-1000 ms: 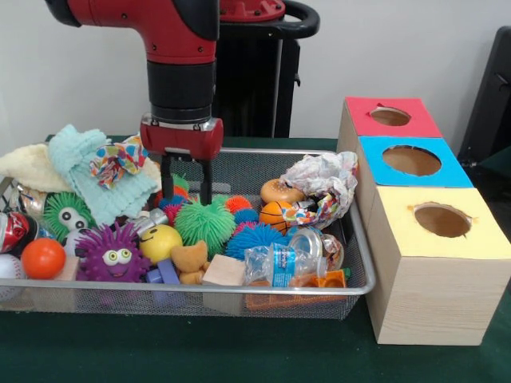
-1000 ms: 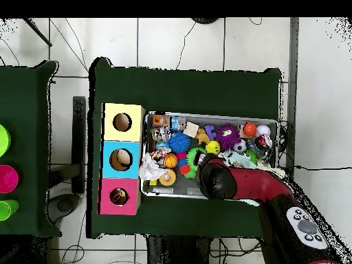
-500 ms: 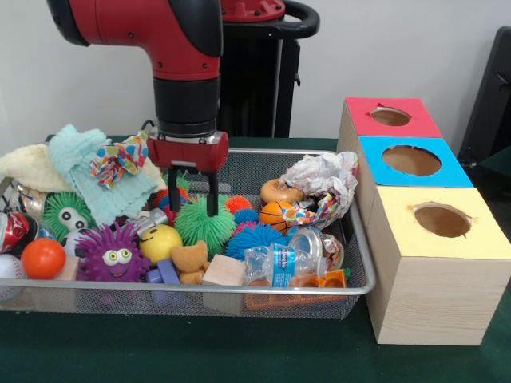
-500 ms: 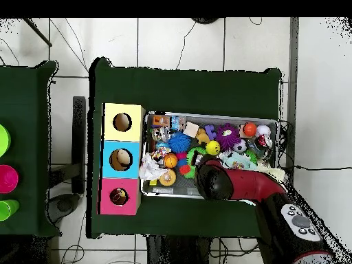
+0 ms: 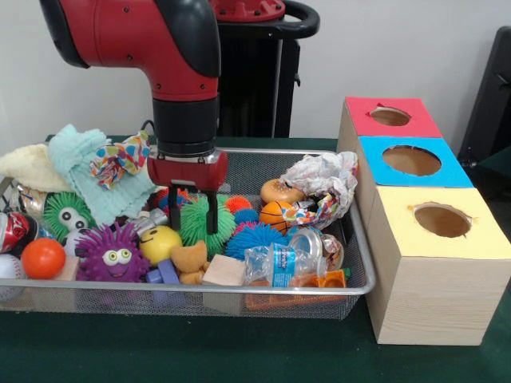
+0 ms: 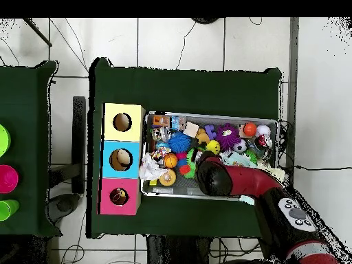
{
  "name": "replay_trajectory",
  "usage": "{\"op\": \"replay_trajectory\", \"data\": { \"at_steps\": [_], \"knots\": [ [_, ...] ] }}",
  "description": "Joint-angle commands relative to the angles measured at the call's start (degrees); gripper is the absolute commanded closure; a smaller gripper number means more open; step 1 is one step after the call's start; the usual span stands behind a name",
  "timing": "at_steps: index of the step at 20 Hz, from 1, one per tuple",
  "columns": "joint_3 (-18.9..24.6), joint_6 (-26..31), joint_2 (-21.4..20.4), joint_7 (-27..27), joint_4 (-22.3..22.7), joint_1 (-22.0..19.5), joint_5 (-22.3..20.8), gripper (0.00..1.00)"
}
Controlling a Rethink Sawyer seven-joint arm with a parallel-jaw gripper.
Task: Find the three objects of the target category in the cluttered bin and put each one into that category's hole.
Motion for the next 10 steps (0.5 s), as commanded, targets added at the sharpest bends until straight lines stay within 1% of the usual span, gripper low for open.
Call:
{"op": "replay_trajectory", "data": {
  "at_steps": [1,10],
  "knots": [
    [1.76,-5.29,3.73,6.52,-6.49,-0.74,1.40,0.00],
    [1.31,-5.89,3.18,7.01,-6.66,0.40,2.57,0.00]
  ]
}}
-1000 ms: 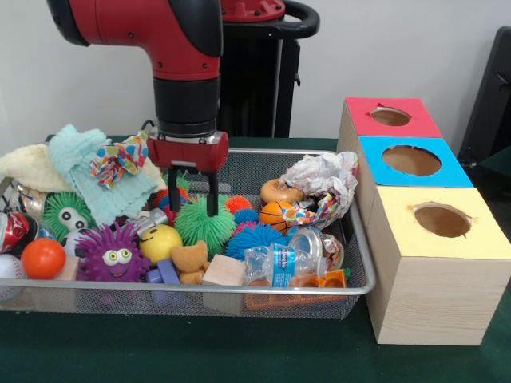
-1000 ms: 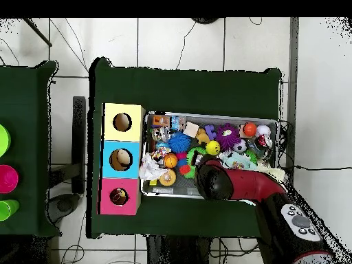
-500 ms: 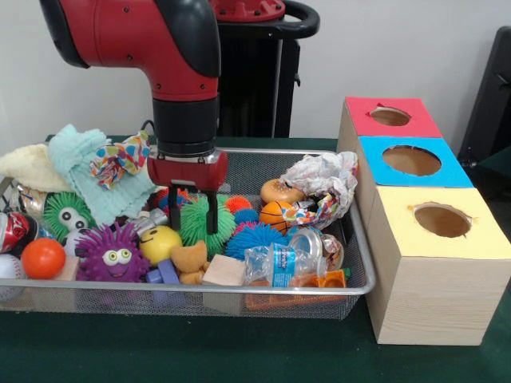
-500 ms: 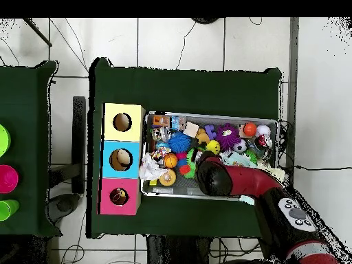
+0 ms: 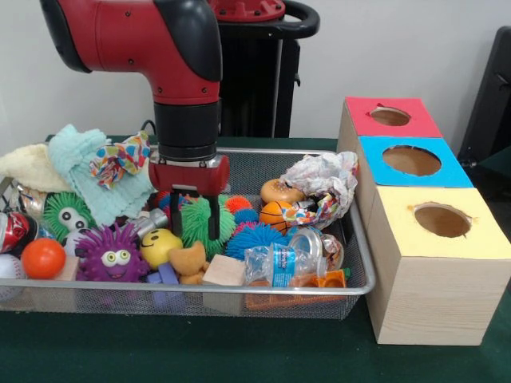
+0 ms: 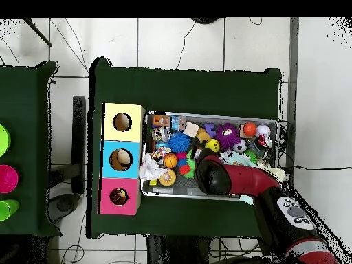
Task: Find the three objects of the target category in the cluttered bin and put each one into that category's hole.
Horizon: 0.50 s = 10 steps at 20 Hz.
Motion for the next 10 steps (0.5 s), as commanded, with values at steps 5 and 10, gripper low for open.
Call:
{"op": "replay_trajectory", "data": {
  "at_steps": [5,10],
  "knots": [
    [1.43,-4.49,2.70,6.99,-6.13,-0.04,2.04,0.00],
    [0.79,-6.51,3.16,8.59,-6.63,1.16,3.26,0.00]
  ]
}}
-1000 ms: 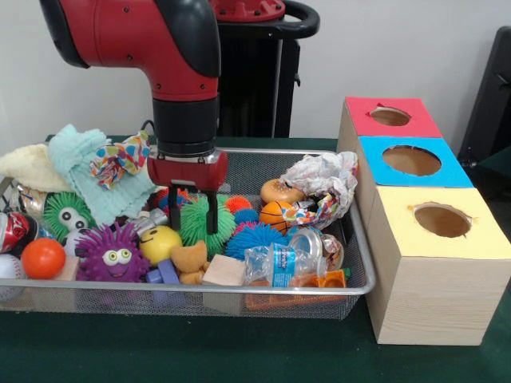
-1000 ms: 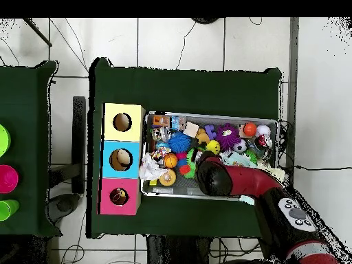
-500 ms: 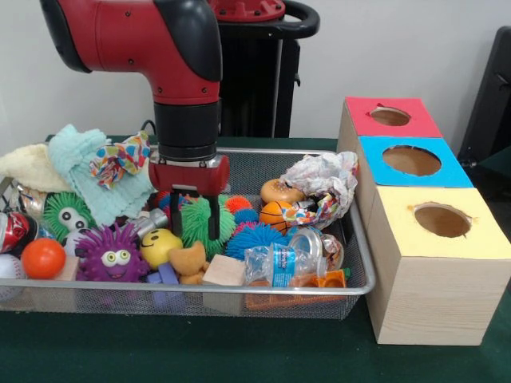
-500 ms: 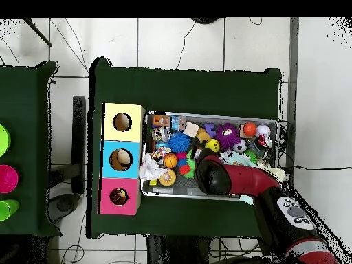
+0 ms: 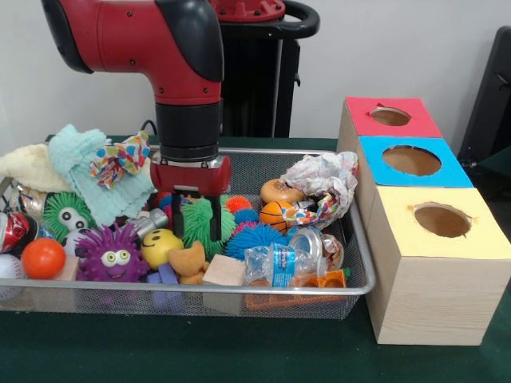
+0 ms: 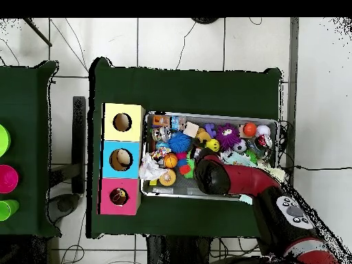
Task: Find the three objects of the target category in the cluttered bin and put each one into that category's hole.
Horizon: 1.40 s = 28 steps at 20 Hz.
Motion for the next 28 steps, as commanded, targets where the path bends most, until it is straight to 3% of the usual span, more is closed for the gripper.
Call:
{"op": "replay_trajectory", "data": {
  "at_steps": [1,15,28],
  "knots": [
    [0.77,-6.48,3.07,8.76,-6.66,1.02,3.05,0.00],
    [3.67,-12.02,3.72,8.83,-6.06,-1.36,3.89,0.00],
    [4.14,-13.84,4.88,8.32,-6.03,-2.09,4.12,0.00]
  ]
}}
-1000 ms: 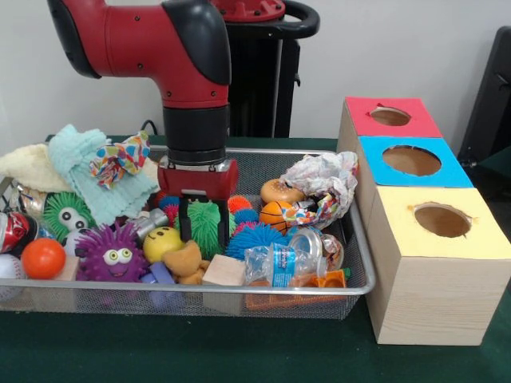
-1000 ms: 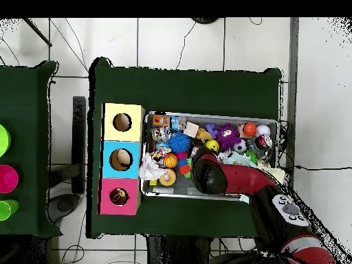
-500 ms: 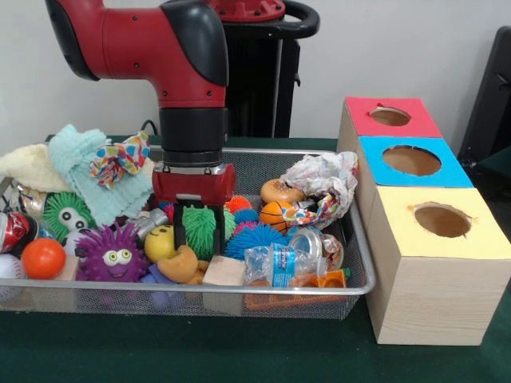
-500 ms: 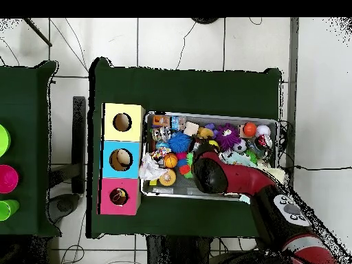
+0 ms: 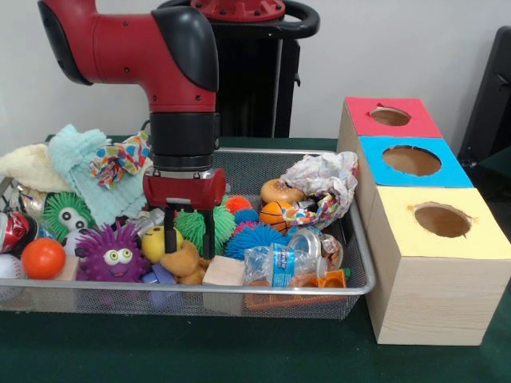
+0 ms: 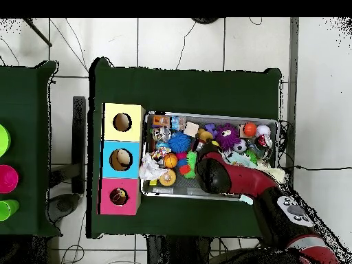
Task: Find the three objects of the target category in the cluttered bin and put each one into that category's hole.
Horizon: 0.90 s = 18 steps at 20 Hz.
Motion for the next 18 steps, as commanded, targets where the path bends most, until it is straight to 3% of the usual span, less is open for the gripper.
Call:
{"op": "replay_trajectory", "data": {
  "at_steps": [1,10,18],
  "knots": [
    [4.08,-3.90,2.35,8.30,-5.44,-0.93,1.95,0.00],
    [3.64,-2.36,3.18,6.67,-6.20,-0.56,0.99,0.00],
    [4.14,2.93,3.35,3.72,-7.22,-0.28,0.17,0.00]
  ]
}}
